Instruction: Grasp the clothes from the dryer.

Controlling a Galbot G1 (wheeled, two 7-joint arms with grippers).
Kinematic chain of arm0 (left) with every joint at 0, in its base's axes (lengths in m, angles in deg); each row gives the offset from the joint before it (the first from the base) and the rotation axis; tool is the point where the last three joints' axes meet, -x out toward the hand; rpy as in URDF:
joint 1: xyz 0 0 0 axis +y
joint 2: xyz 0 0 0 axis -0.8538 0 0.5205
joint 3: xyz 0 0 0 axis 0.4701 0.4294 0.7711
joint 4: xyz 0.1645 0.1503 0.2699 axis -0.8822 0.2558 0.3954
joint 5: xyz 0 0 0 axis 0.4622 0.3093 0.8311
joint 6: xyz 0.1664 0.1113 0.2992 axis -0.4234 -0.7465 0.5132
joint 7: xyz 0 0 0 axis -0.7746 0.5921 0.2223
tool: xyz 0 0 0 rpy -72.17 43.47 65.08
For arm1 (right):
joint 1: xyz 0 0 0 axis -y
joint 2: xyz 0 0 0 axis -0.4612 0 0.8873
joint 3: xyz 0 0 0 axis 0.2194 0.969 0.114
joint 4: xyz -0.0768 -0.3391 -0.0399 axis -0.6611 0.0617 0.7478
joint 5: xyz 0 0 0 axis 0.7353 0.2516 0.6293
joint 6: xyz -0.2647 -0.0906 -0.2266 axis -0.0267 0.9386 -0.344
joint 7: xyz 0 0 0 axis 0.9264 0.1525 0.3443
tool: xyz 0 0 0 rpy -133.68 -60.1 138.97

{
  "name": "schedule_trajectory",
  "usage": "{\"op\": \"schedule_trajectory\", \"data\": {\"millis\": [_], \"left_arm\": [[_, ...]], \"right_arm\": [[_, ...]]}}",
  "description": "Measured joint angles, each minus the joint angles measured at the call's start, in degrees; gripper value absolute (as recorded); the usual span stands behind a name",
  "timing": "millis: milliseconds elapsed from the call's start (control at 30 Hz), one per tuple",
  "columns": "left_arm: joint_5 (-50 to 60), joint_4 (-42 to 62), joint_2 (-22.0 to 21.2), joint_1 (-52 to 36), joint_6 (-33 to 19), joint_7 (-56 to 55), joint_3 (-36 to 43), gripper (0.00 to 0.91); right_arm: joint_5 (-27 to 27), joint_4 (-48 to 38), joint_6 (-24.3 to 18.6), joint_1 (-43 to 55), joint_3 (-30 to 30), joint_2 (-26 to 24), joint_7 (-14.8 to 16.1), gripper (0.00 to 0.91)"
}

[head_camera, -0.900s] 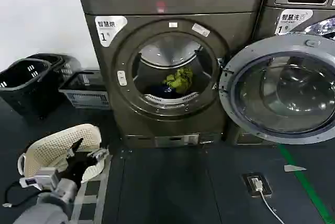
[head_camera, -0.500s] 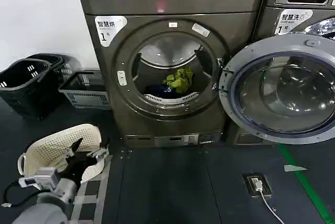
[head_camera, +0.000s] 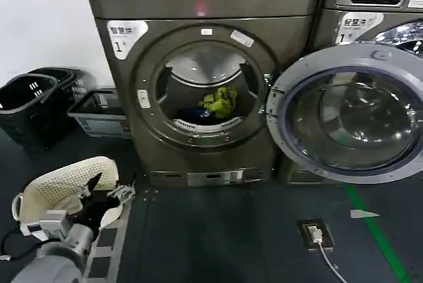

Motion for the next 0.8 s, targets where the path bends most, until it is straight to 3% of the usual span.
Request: {"op": "schedule_trajectory", "data": {"millis": [800], "left_arm": [[0.9, 1.4, -0.4, -0.6, 0.1, 0.4, 1.1, 0.907]], "right_arm": [[0.5, 0.2, 0.0, 1.1, 1.4, 0.4, 0.8, 0.907]]}}
